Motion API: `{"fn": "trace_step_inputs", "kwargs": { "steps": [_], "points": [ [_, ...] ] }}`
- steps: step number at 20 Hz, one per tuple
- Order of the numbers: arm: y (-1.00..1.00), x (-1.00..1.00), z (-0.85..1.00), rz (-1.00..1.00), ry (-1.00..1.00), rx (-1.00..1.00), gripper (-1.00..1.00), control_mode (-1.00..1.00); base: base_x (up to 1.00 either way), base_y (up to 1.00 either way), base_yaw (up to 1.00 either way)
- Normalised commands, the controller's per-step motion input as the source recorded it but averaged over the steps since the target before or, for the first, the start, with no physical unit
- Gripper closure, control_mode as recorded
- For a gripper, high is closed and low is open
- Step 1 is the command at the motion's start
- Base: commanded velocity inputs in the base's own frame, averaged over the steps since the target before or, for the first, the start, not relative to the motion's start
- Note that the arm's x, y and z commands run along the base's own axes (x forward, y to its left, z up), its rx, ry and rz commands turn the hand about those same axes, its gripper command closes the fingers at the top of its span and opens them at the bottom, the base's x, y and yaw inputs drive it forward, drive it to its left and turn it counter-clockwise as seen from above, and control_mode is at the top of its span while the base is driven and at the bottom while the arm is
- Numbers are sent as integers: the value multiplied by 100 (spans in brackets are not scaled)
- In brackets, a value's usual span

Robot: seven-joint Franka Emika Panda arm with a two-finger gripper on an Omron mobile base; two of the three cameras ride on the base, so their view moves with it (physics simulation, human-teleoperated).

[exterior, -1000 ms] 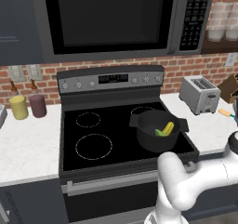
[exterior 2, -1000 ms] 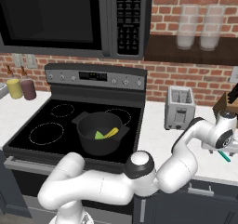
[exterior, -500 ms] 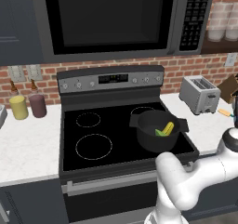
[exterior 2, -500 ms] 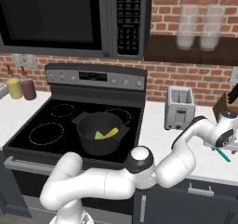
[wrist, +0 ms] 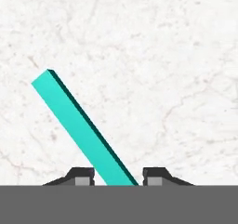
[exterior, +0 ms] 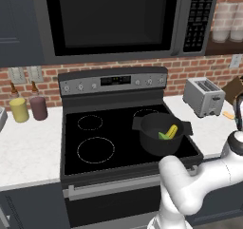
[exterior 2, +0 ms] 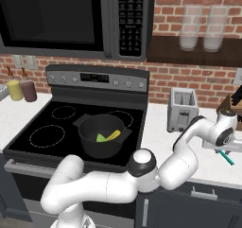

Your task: Put the lemon wedge and cucumber in the pot. Retrieve the spatula and lightly stir the vegetables in the pot.

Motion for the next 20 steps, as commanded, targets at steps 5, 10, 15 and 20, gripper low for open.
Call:
{"fn": "trace_step_inputs", "kwargs": {
  "steps": [5, 10, 15, 20],
  "points": [
    [0, -55, -98, 31, 16, 0, 100, -100, 0, 0, 0],
    [0, -93, -64, 32, 12, 4, 100, -100, 0, 0, 0],
    [0, -100, -15, 32, 8, 18, 100, -100, 0, 0, 0],
    [0, -97, 0, 27, 7, 22, 100, -100, 0, 0, 0]
  ]
}}
